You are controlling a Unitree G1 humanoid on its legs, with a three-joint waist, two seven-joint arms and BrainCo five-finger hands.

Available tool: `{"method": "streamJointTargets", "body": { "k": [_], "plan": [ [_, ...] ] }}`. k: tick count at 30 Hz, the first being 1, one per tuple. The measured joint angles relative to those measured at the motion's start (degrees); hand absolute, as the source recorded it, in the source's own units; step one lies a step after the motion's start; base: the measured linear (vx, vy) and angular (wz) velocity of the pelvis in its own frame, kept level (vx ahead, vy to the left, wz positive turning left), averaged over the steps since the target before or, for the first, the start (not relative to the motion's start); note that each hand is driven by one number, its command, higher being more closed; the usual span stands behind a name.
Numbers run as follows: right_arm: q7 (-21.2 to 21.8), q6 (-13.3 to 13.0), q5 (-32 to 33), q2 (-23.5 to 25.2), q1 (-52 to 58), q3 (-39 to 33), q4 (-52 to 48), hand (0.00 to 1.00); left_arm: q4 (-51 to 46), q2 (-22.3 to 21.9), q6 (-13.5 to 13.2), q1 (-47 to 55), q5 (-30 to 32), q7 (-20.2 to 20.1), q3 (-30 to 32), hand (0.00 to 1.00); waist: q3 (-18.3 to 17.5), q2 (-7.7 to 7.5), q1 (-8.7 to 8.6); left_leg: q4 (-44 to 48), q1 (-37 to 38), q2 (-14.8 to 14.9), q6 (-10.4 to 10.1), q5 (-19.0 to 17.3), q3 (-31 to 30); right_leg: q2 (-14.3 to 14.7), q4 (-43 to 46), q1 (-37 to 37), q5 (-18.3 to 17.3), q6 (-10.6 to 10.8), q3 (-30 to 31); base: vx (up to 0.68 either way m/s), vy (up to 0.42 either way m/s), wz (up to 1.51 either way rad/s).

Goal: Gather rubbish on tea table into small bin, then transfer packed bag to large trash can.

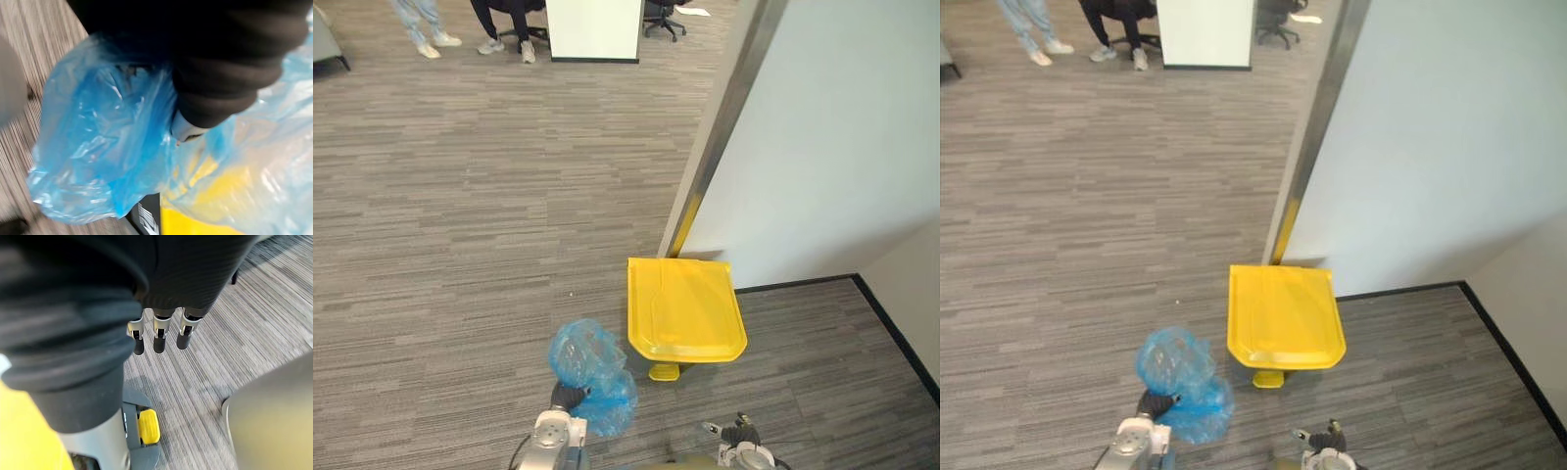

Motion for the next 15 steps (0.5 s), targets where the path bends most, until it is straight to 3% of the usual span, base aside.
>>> {"method": "streamJointTargets", "body": {
  "k": [2, 3, 4, 6, 9, 11, 13, 15],
  "plan": [
    [0.00, 0.00, -0.33, 0.20, -0.81, 0.73, 0.00, 0.00, 0.25, 0.74, -0.05, -0.10, -0.09, 0.04, 0.00, 1.00, 0.07, 0.12, 0.08, -0.38, -0.03, -0.12, 1.23, 0.02, 2.03, -0.76, 0.38, -1.55, 1.88, -0.94, -2.78, -0.12, 0.221, -0.67],
    [0.01, -0.01, -1.37, 0.20, -0.99, 1.92, -0.18, 0.00, 1.18, 1.09, -0.03, -1.00, -0.14, 0.05, 0.02, 1.00, 0.13, 0.21, -0.15, -2.93, 0.20, -0.86, 2.98, 0.37, 4.55, -2.15, 0.49, -3.60, 2.78, -1.83, -6.47, -0.14, 0.141, -0.57],
    [0.01, -0.01, -1.69, 0.14, -1.07, 2.13, -0.50, 0.00, 1.51, 1.13, -0.02, -1.11, -0.14, 0.06, 0.09, 1.00, 0.17, 0.25, -0.33, -3.44, 0.19, -0.95, 3.35, 0.53, 5.48, -2.56, 1.98, -4.54, 1.74, -1.77, -7.09, -0.15, 0.059, -0.44],
    [0.03, 0.05, -1.97, -0.02, -0.89, 2.29, -0.51, 0.00, 1.70, 1.44, 0.08, -0.64, -0.18, 0.56, 0.23, 1.00, 0.28, 0.28, -0.15, -3.52, 1.69, -0.92, 3.74, 0.81, 7.71, -2.23, 12.61, -4.49, -4.08, -2.26, -10.67, -0.15, -0.021, -0.31],
    [-0.03, -0.23, -1.96, -1.30, -1.09, 2.93, -0.14, 0.00, 2.20, 1.24, 0.13, 0.28, -0.53, 1.12, 0.38, 1.00, -0.09, 0.82, 1.00, -4.20, 2.97, -0.84, 3.53, -0.08, 10.09, -1.20, 5.52, -2.94, -4.89, -3.55, -12.93, -0.12, -0.069, -0.78],
    [-0.10, -0.08, -1.94, -3.38, -2.26, 4.31, 1.67, 0.00, 2.20, 0.69, 0.12, 0.03, -0.64, 1.15, 0.21, 1.00, 0.39, 2.47, 0.38, -5.03, 2.27, -0.15, 3.37, -0.14, 9.86, 1.22, 0.31, -2.26, -2.55, -5.68, -11.60, -0.13, -0.050, -0.59],
    [-0.17, 0.05, -1.85, -4.55, -1.56, 4.34, 1.85, 0.00, 2.25, 0.40, 0.12, 0.11, -0.64, 1.14, 0.25, 1.00, 0.33, 3.15, 0.57, -4.99, 3.11, 1.06, 3.65, 0.14, 10.31, 3.35, -1.53, -2.20, -0.79, -6.47, -9.30, -0.08, -0.021, -0.71],
    [-0.17, 0.04, -1.84, -4.64, -1.30, 4.31, 1.84, 0.00, 2.56, 0.45, 0.12, 0.01, -0.65, 1.12, 0.25, 1.00, 0.38, 3.04, 0.47, -5.03, 3.25, 1.62, 3.19, 0.40, 10.84, 3.73, -1.89, -2.08, -0.29, -6.81, -9.02, -0.03, -0.029, -0.43]
  ]
}}
